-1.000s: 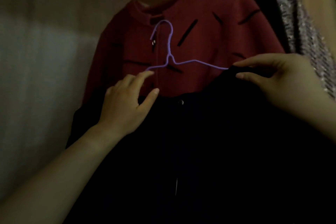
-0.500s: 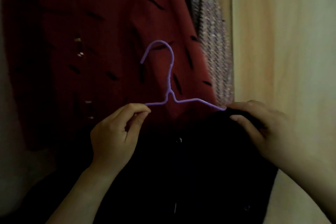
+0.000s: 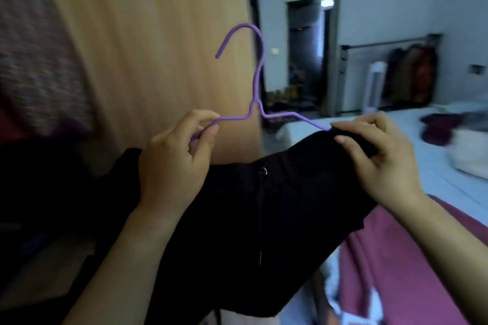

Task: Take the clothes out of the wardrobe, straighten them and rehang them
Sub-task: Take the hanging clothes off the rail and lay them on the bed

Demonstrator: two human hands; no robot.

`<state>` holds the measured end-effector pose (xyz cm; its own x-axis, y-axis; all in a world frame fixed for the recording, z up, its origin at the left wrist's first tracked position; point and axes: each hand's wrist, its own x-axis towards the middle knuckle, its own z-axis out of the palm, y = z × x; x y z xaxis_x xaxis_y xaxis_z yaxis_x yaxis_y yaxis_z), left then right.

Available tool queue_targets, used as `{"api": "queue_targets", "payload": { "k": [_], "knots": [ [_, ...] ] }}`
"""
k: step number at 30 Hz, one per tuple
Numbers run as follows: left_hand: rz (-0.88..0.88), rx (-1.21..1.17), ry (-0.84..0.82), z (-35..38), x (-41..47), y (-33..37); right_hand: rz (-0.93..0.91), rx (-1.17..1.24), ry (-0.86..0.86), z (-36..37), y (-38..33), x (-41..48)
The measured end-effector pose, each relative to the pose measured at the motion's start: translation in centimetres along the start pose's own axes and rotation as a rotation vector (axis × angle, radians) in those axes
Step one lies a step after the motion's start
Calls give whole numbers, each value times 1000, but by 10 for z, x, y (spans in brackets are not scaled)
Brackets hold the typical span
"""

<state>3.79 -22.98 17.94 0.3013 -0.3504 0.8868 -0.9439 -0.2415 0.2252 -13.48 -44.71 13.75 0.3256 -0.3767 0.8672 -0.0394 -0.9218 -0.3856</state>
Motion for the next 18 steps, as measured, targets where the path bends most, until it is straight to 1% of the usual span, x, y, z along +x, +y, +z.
{"api": "queue_targets", "payload": {
  "k": [5,8,13,18],
  "knots": [
    [-7,-287,-129,103,-29,92,147,-222,45,-113,72,-57],
    [-20,-450,-247,160,-47,143,241,-333,79,-171,108,-88],
    [-63,-630,-406,234,-72,193,340,-466,70,-223,158,-119],
    [-199,-771,-537,318,-93,213,373,-561,35,-237,230,-127]
  ]
}}
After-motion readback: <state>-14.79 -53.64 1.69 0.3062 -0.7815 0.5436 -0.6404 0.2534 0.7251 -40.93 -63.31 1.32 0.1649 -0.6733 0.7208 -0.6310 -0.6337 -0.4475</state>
